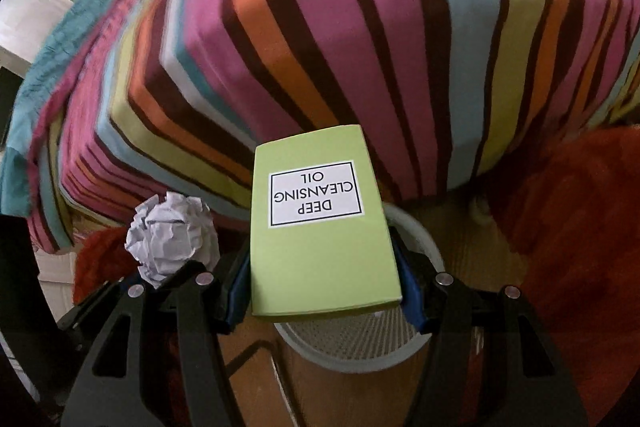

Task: Collect trash
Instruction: 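Lift the crumpled paper and green box and carry them over the wastebasket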

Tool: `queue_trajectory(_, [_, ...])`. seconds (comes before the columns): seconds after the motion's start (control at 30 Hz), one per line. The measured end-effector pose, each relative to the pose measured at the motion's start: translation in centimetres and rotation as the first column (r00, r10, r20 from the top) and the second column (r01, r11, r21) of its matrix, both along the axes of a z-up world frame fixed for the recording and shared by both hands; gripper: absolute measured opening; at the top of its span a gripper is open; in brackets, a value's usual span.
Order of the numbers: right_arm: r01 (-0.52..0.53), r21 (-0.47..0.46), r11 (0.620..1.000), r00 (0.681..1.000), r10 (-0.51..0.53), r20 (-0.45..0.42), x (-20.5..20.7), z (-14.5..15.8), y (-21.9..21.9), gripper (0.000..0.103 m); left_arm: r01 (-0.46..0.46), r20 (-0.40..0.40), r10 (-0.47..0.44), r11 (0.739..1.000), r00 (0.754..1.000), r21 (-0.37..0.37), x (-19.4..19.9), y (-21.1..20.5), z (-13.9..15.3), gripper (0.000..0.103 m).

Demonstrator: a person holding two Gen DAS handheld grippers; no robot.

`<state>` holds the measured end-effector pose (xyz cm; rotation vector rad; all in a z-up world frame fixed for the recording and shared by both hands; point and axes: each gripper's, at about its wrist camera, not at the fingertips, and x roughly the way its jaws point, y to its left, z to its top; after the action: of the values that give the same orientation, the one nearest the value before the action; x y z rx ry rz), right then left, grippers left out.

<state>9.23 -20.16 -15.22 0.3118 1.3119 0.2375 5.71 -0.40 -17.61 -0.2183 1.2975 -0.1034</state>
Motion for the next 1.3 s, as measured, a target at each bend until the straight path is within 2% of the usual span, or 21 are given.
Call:
queue_trajectory(0.3, [0.052,0.012,0.999,0.986,-0.05,-0.161,1.0,-3.3,-0.5,0.057,-0.029,-0.175,0.023,0.999,0.984,-0.033,0.5,-0.1,-4.2,0.055])
queue_trajectory(0.63, [0.082,0.003,0.997,0.954,-0.078,-0.29,1.9,-6.4,-0.2,0.057,-0.097,-0.322,0.071,0.993,0.944,-0.064,0.9,0.2,-7.7,0.055])
queue_trajectory(0.9, [0.069,-0.013,0.998,0.928,-0.069,-0.366,1.5,-8.4,0.3,0.057,-0.06,-0.406,0.03,0.996,0.913,-0.061,1.0,-1.2,-9.4,0.055])
queue_trajectory(1.17, [0.083,-0.019,0.996,0.895,-0.083,-0.438,1.0,-9.9,0.1,0.059,-0.059,-0.45,0.023,0.996,0.893,-0.067,0.8,-1.3,-10.2,0.06])
queue_trajectory(1.2, [0.082,-0.014,0.997,0.893,-0.079,-0.443,1.0,-10.1,0.2,0.064,-0.059,-0.452,0.021,0.996,0.892,-0.07,0.8,-1.2,-10.2,0.062])
queue_trajectory(1.23, [0.082,-0.015,0.997,0.891,-0.08,-0.447,0.9,-10.1,0.2,0.077,-0.057,-0.454,0.019,0.996,0.891,-0.071,0.7,-1.2,-10.2,0.063])
queue_trajectory(1.3, [0.088,-0.028,0.996,0.891,-0.091,-0.445,1.0,-10.2,-0.1,0.087,-0.046,-0.458,0.014,0.997,0.889,-0.059,0.7,-1.3,-10.3,0.072])
